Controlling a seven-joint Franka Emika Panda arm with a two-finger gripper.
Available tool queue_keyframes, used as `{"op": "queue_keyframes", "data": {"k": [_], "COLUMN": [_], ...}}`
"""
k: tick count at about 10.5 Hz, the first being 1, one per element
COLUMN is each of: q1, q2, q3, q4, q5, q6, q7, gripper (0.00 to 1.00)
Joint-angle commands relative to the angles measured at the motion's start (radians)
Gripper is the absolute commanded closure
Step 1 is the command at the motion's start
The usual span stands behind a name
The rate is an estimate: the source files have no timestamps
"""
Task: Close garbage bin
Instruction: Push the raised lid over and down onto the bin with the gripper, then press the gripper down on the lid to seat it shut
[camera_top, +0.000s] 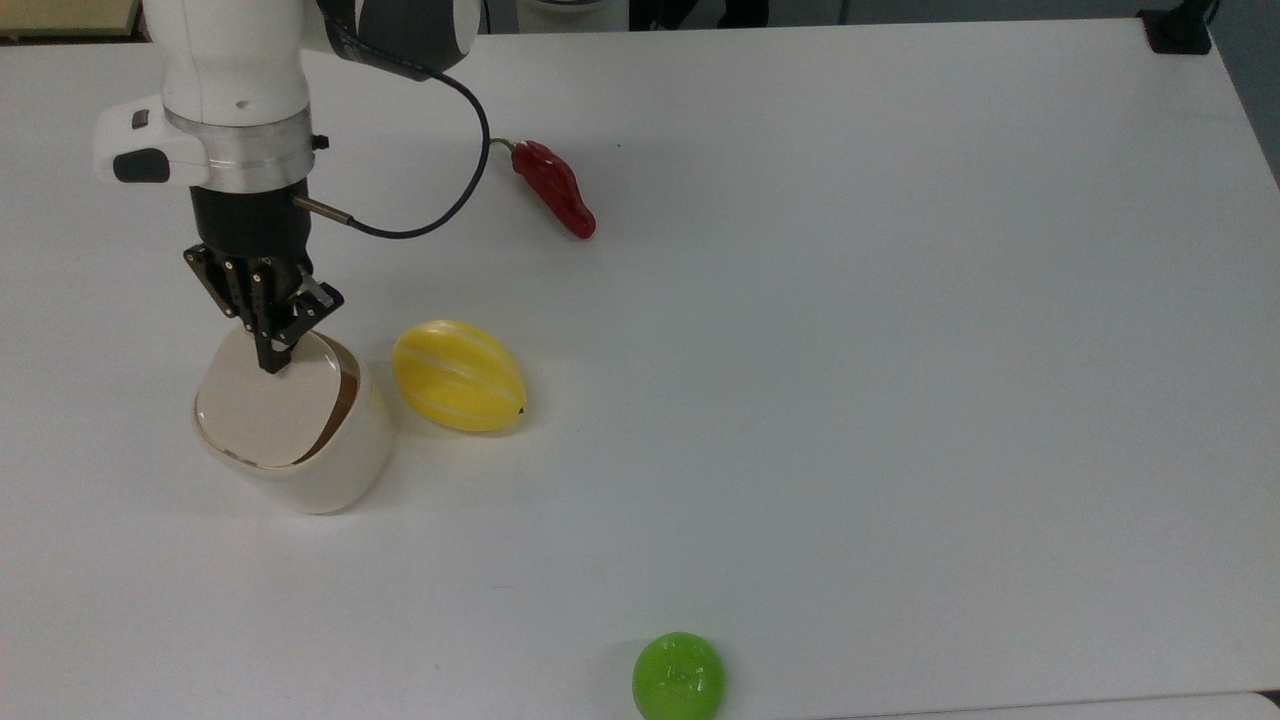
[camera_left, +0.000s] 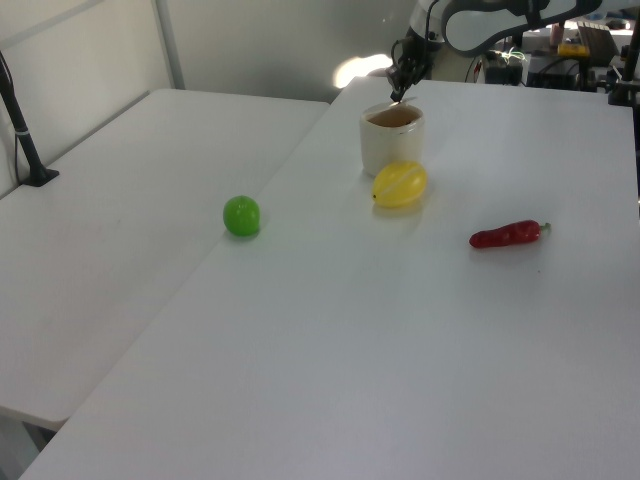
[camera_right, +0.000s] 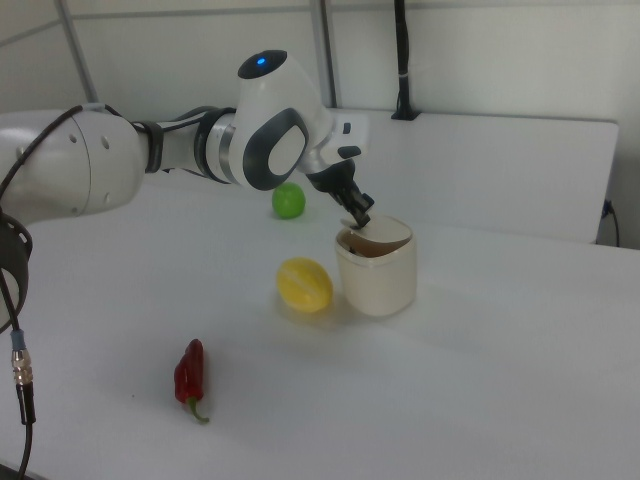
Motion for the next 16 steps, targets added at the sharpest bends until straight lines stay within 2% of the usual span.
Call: {"op": "queue_keyframes", "data": {"k": [1, 16], "q1": [0.028, 0.016], "q2": [-0.021, 0.02], "q3": [-0.01, -0.02], "q4": [-0.015, -0.03], "q5": [0.007, 0.01], "q6": [-0.1, -0.108], "q7": [-0.023, -0.026], "gripper": [1.0, 1.0]}}
